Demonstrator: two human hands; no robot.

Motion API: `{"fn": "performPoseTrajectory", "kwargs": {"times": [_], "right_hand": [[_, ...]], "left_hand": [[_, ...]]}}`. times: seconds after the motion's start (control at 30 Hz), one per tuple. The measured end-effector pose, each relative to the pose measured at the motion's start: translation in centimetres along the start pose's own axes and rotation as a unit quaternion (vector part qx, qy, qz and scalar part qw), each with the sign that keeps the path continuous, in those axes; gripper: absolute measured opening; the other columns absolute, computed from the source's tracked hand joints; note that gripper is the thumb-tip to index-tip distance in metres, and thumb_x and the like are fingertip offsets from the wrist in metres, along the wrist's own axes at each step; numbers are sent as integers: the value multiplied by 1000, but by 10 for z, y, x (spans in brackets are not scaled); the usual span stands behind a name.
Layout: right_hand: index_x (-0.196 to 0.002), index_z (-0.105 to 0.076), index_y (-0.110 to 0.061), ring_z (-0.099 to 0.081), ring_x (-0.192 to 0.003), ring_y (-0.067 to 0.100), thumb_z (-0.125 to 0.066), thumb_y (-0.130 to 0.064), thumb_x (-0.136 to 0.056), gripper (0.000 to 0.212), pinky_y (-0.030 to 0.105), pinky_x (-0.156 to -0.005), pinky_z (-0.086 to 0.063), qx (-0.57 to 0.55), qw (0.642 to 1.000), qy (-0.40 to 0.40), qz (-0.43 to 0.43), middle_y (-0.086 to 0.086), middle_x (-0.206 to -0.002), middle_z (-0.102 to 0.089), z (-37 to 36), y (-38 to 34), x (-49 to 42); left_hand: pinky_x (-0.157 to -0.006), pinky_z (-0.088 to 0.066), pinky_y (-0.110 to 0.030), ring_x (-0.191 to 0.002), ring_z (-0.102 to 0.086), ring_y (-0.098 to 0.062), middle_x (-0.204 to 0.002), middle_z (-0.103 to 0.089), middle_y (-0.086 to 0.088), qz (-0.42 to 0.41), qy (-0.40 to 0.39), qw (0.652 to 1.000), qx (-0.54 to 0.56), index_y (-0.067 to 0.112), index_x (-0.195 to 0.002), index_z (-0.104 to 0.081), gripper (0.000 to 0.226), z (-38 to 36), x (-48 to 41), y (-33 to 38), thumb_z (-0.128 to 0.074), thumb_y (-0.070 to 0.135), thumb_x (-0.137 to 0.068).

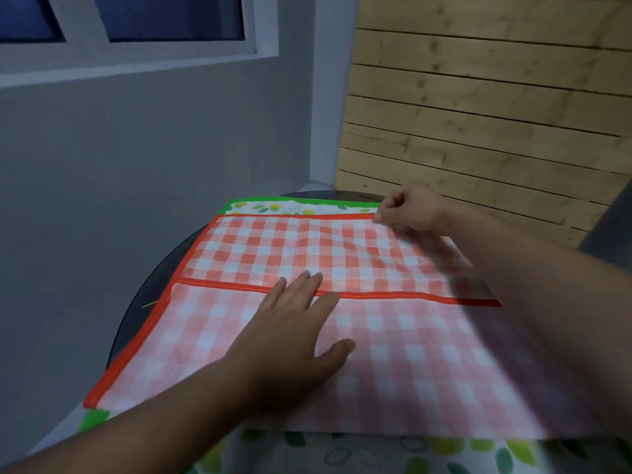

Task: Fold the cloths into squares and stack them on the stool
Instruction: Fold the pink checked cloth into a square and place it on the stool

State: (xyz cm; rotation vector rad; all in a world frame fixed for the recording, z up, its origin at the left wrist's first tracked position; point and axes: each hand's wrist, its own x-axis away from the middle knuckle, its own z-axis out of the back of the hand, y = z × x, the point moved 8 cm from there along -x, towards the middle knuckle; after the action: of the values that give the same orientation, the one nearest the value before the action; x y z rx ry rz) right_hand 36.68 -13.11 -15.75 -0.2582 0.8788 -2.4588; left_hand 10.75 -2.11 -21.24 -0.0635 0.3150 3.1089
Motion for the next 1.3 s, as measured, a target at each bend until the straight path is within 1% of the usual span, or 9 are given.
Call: {"fn": "performPoseTrajectory", "kwargs": {"times": [0.13,0.37,0.47,0.53,0.67,0.77,0.9,1.0,1.3], "right_hand": [[-86,-73,-1,-55,-50,0,-74,-18,-87,17,14,-49,-44,-17,998,39,50,0,-66,-66,29,-37,32],[-73,-71,-20,-61,-65,6,-76,-24,-84,13,20,-61,-47,37,986,105,125,-5,-71,-70,75,-102,128],[-73,-71,-18,-64,-67,14,-75,-25,-84,14,30,-64,-51,73,987,78,120,-3,-70,-71,66,-104,170],[-73,-71,-17,-66,-70,18,-76,-23,-82,12,33,-67,-52,78,989,46,116,-2,-71,-71,54,-100,196],[-70,-72,-22,-66,-72,18,-78,-25,-75,8,37,-67,-54,67,991,0,112,-4,-71,-71,29,-86,236],[-70,-73,-24,-65,-78,16,-75,-24,-74,5,39,-75,-54,70,992,-25,99,-3,-77,-71,7,-76,259],[-71,-73,-20,-64,-78,8,-80,-24,-76,10,30,-75,-53,85,990,-58,93,-3,-84,-69,-22,-61,274],[-76,-75,-17,-60,-77,4,-80,-24,-77,9,25,-75,-51,89,988,-77,99,-3,-91,-65,-38,-48,276],[-80,-68,-30,-45,-98,-5,-73,-33,-84,7,6,-76,-30,122,980,-86,130,-14,-112,-54,-52,-36,278]], "left_hand": [[-124,4,-40,-152,14,-15,-167,5,7,-12,31,999,-12,36,-155,-16,69,10,6,6,-24,69,-94],[-116,13,-27,-154,2,-18,-167,-8,-1,-64,89,993,-38,24,-155,-25,63,53,26,32,-27,56,-101],[-122,-16,-35,-148,-26,-24,-160,-32,-5,-93,141,985,-27,20,-146,-42,58,85,39,47,-37,51,-97],[-112,-37,-43,-136,-43,-29,-149,-46,-9,-136,179,974,-32,15,-136,-53,53,104,52,64,-45,46,-94],[-108,-37,-44,-135,-45,-33,-146,-48,-15,-226,239,942,-67,9,-133,-57,50,120,83,96,-55,35,-90],[-120,-19,-43,-150,-24,-30,-160,-30,-14,-216,194,949,-125,11,-146,-45,64,104,86,97,-43,46,-93],[-123,8,-36,-154,6,-21,-167,-1,-5,-144,12,980,-141,25,-159,-10,74,57,73,70,-25,63,-97],[-123,9,-42,-153,12,-21,-167,6,-2,-116,-94,977,-151,34,-158,0,70,23,72,53,-20,65,-99],[-122,13,-48,-150,25,-18,-164,18,7,-112,-132,980,-102,45,-155,6,62,-2,77,41,-13,64,-99]]}}
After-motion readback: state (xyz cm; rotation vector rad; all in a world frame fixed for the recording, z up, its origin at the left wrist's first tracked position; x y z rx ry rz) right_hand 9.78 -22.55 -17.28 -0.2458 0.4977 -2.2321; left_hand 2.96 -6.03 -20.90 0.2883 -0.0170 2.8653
